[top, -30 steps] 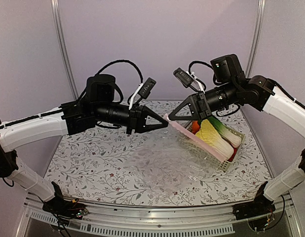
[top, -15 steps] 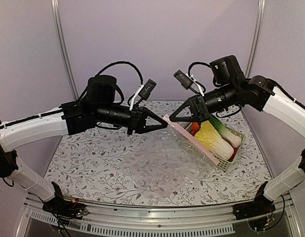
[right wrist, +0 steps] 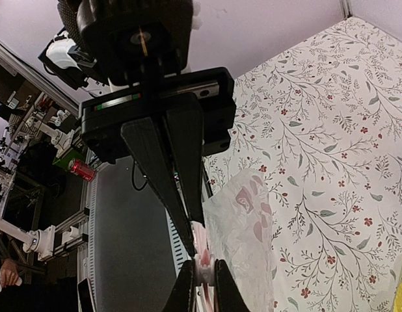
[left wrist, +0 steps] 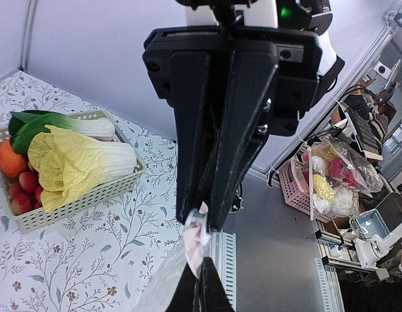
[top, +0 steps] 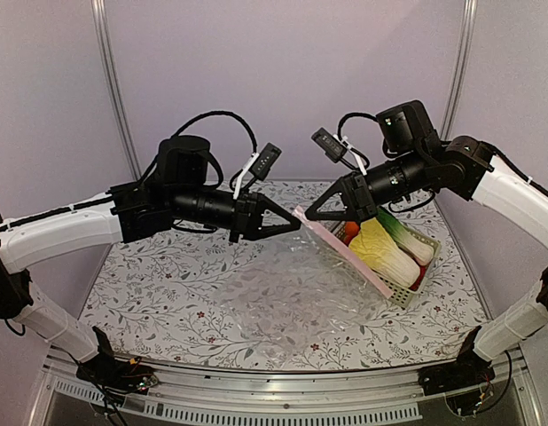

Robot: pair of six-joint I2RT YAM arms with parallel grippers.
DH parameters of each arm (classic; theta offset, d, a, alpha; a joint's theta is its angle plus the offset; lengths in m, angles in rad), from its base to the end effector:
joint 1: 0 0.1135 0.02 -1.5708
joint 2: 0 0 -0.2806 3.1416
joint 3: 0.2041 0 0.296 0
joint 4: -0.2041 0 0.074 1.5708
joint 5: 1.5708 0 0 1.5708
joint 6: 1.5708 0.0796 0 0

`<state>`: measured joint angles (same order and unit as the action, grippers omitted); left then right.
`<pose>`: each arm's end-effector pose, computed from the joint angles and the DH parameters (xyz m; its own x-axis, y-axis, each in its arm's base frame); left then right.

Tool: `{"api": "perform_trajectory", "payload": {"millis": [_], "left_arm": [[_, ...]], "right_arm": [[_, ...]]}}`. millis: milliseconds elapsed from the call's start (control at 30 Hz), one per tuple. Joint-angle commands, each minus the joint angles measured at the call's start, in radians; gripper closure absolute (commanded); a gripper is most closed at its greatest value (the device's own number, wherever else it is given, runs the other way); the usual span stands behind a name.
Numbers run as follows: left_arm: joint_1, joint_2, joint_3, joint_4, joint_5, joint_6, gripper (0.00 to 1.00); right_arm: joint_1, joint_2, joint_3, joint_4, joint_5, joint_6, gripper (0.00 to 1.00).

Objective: Place the food in the zip-top bag and seal the zipper
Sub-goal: Unzip the zipper from the zipper food storage bag.

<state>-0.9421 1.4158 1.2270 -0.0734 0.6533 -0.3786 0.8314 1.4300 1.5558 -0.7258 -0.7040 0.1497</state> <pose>0.1991 -0.3562 0.3597 -0.5066 0.1977 -0.8392 0.8612 0.0702 -0.5034 0.2125 0.3094 0.4112 -0.5139 -0.3948 -0.7616 -0.8561 0.1798 0.4845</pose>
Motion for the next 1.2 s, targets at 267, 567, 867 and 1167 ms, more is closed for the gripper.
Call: {"api": "perform_trajectory", "payload": {"millis": [267, 567, 867, 1167], "left_arm": [[0.018, -0.007, 0.017, -0.007, -0.036, 0.003, 1.0], [0.039, -0.038, -0.002, -0.017, -0.054, 0.006, 1.0], [0.057, -0.061, -0.017, -0.022, -0.073, 0.003, 1.0], [0.077, -0.076, -0.029, -0.045, -0.137, -0.005, 1.0]], "right_arm": [[0.008, -0.017, -0.008, -0.047, 0.037, -0.016, 1.0], [0.007, -0.022, -0.014, -0.05, 0.041, -0.015, 1.0], [0.007, -0.026, -0.017, -0.049, 0.044, -0.012, 1.0], [0.007, -0.028, -0.022, -0.05, 0.05, -0.011, 1.0]]}}
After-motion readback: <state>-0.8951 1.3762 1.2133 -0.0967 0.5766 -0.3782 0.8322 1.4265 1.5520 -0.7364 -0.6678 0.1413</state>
